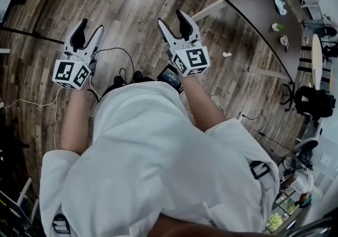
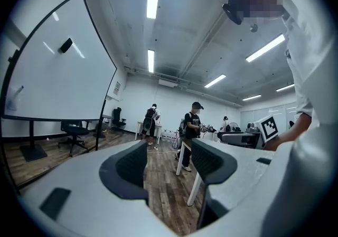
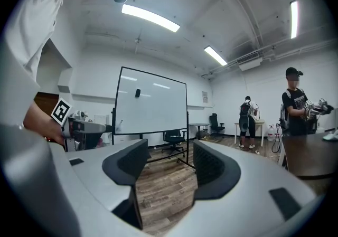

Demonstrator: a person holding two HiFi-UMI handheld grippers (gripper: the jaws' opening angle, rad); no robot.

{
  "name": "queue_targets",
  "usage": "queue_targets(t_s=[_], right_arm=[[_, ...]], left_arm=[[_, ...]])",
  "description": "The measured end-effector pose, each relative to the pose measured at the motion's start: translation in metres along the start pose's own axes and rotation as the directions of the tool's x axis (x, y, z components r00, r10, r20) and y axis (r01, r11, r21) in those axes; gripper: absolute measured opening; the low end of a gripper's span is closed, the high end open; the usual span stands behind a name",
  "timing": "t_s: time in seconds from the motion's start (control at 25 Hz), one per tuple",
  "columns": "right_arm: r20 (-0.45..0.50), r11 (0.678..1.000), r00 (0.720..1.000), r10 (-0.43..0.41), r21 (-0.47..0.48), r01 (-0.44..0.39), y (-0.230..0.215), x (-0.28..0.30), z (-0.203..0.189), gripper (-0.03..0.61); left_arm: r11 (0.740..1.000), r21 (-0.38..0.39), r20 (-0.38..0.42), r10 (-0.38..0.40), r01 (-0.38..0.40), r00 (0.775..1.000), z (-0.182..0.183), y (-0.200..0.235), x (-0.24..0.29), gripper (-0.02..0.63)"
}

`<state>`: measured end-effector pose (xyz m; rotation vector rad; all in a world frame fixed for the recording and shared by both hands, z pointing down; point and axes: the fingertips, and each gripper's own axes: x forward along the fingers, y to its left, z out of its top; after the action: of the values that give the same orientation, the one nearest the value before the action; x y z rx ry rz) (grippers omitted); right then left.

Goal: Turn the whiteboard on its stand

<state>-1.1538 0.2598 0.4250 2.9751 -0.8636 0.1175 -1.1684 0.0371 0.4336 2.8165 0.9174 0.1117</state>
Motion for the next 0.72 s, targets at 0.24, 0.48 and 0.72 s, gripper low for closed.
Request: queue_targets(t_s=[0.24,0.48,0.72], right_arm=[[-0.002,1.0,1.0,0.006,-0.011,-0.006,-0.02,0.0,-0.003,0.263],[-0.001,0.999,1.0,0.029,-0.018,-0.029,-0.036,0.002,-0.011,0.264],[-0.013,1.0,0.999,0.029,0.008,-0.029,-0.054,0.003,-0.023,0.262]], left_arm=[[0.999,0.023,0.011,0.028,-0.028,1.0,0.002,-0.007,0.016,0.245],[0.998,0.042,0.006,0.055,-0.056,0.998,-0.006,-0.016,0.032,0.245],[0.997,0.021,-0.003,0.08,-0.08,0.997,-0.014,-0.016,0.041,0.244]])
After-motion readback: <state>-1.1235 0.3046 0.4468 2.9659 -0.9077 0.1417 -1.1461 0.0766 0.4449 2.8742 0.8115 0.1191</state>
